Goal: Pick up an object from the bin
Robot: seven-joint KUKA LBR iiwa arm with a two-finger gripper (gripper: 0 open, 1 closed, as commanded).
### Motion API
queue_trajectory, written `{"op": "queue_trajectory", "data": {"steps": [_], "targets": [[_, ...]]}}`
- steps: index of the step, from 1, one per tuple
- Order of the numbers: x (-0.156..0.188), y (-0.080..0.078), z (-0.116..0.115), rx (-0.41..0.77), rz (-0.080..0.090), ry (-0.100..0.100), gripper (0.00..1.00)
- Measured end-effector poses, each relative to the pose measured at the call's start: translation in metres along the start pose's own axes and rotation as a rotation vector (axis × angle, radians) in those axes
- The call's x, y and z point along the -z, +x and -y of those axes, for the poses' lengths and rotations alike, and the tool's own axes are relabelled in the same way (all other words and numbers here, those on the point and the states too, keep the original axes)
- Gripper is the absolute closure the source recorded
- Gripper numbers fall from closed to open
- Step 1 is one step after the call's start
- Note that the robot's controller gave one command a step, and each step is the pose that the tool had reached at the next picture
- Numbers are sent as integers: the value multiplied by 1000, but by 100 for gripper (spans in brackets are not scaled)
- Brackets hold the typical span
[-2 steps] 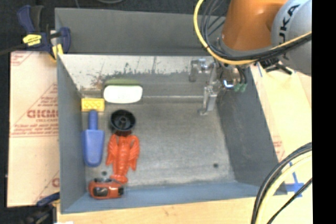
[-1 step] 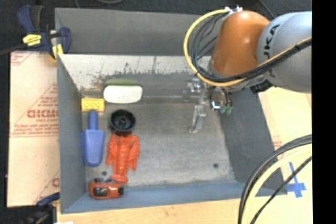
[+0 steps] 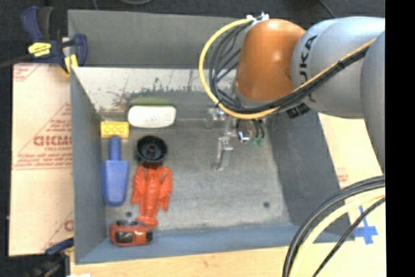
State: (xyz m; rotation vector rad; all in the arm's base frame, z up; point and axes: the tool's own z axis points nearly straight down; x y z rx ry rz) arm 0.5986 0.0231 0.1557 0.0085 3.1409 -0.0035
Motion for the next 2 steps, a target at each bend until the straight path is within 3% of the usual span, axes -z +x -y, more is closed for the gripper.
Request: {"op": "queue_trajectory", "data": {"steps": [1,2], "targets": [[-22,-29,-50,-39,7,-4,0],[4,-18,-45,-50,-2,-2,0]]}}
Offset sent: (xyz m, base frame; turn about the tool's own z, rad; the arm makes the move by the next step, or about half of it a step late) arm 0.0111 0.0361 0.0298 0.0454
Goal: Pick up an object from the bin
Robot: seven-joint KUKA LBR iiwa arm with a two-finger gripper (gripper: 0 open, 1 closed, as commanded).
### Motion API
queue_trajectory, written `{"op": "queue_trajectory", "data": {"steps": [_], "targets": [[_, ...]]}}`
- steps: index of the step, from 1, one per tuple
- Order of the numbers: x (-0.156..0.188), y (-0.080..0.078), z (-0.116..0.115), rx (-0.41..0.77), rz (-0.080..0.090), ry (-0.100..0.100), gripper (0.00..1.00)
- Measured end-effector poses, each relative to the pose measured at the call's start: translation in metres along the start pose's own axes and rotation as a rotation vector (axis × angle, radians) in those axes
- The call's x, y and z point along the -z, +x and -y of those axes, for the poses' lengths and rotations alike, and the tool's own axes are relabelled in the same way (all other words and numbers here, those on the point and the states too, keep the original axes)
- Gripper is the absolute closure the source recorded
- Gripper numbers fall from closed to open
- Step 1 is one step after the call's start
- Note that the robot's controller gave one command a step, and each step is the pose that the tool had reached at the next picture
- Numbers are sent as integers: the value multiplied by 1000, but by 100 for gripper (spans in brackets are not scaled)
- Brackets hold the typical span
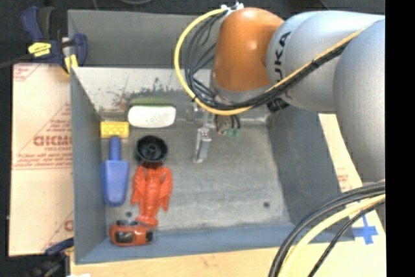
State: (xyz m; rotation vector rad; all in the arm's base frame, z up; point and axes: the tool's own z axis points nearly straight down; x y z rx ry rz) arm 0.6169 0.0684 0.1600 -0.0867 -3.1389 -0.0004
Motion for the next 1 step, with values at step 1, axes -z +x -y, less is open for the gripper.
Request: {"op": "queue_trajectory", "data": {"steps": [1], "targets": [[-18,13,-34,97,12,1,0]]}}
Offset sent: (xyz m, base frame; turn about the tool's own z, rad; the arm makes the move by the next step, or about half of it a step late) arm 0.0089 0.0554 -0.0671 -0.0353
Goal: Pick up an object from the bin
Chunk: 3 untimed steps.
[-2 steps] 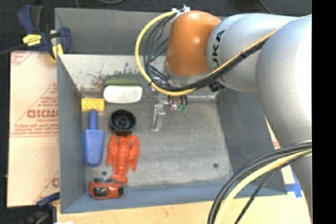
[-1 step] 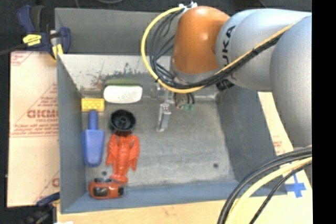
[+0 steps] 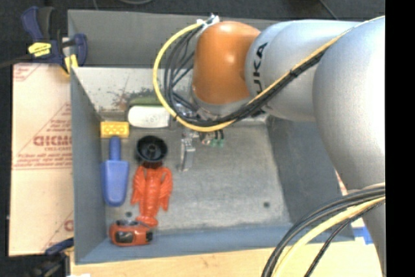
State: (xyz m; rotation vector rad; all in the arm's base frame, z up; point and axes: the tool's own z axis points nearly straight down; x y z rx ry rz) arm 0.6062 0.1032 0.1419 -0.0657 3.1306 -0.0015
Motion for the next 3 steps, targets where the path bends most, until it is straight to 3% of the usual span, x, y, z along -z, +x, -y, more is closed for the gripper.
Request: {"op": "queue_trajectory", "data": {"steps": [1,2,3], "targets": [[-32,-12,-18,-13,-5,-4,0],[-50,-12,-31,1,-7,-1,0],[-61,-8,-65,103,10,-2,100]]}}
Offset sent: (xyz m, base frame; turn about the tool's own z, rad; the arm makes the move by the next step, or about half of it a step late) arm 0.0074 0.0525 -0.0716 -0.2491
